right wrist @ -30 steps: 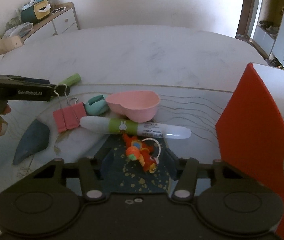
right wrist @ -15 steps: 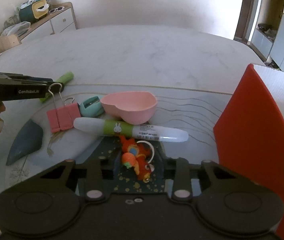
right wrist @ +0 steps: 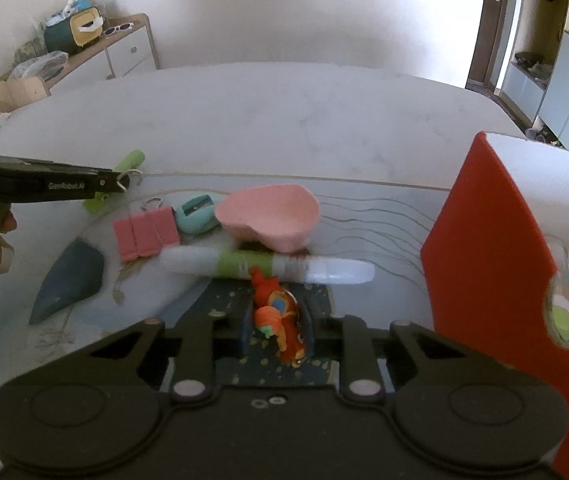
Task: Organize rigid objects
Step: 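Grasp the green highlighter with the left tool while the right tool grasps the orange toy figure, then carry the highlighter and the orange figure over the shoebox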
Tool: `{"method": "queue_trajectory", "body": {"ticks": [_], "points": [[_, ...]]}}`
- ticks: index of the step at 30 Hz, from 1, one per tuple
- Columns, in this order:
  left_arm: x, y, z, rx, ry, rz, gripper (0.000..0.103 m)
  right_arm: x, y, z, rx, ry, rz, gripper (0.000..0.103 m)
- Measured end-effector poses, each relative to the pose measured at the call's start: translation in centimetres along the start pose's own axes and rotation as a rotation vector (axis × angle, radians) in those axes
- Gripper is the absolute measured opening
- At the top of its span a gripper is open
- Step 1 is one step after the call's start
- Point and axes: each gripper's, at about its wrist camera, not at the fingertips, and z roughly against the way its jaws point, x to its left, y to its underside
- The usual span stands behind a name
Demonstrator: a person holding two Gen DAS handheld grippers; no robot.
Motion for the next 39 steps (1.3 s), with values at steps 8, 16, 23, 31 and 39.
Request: {"method": "queue_trajectory", "body": {"ticks": [8, 16, 23, 31, 39], "points": [[0.3, 0.7, 2.5, 0.007, -0.001, 0.059, 0.016, -0.5, 1.0, 1.9, -0.012, -0.016, -0.057, 0.019], [-0.5, 1.6, 5.9, 0.015, 0.018, 0.097, 0.016, -1.4, 1.9, 5.5, -0.038, -0.078, -0.132, 0.019], [-2.5, 1.3, 9.2, 0.021, 0.041, 0.11, 0.016, -1.9, 1.7, 9.0, -0.08, -0.127, -0.165, 0.019], [-6.2, 0.4, 12.6, -0.014, 0.072, 0.117, 0.016, -4.1, 1.6, 12.2, -0.132, -0.157, -0.169, 0.019], [-11.4, -0.5, 14.7, -0.023, 0.123, 0.092, 0.016, -7.6, 1.7, 14.1, -0.167, -0.161, -0.17, 0.019]]}}
